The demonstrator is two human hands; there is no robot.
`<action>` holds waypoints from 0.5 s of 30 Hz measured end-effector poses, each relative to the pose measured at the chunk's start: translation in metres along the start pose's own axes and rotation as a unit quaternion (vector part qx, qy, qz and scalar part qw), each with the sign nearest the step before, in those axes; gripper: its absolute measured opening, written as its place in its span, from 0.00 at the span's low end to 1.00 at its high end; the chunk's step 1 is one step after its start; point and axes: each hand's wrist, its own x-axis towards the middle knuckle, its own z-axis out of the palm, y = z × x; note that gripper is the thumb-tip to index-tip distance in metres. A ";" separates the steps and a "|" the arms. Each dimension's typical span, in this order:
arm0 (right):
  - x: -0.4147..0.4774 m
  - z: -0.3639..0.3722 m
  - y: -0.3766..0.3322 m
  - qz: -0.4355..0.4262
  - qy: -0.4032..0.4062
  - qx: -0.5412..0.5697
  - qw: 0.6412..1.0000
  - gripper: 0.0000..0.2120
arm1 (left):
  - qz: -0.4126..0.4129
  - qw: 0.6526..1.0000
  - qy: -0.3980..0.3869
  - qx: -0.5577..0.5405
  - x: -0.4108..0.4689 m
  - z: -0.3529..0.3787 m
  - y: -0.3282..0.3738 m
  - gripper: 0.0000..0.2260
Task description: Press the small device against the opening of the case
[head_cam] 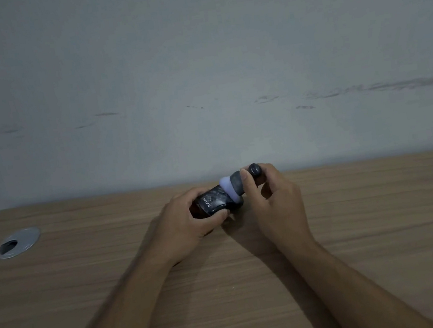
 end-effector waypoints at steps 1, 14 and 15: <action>0.001 0.000 0.000 0.001 -0.003 -0.002 1.000 0.06 | -0.001 1.000 0.000 -0.001 0.000 0.000 0.001 0.21; 0.001 -0.003 0.000 0.003 -0.002 0.013 1.000 0.06 | 0.002 1.000 0.013 -0.010 -0.001 0.001 0.000 0.22; 0.001 -0.003 0.000 0.006 0.004 0.021 1.000 0.06 | 0.001 1.000 0.013 -0.012 0.000 0.001 -0.001 0.22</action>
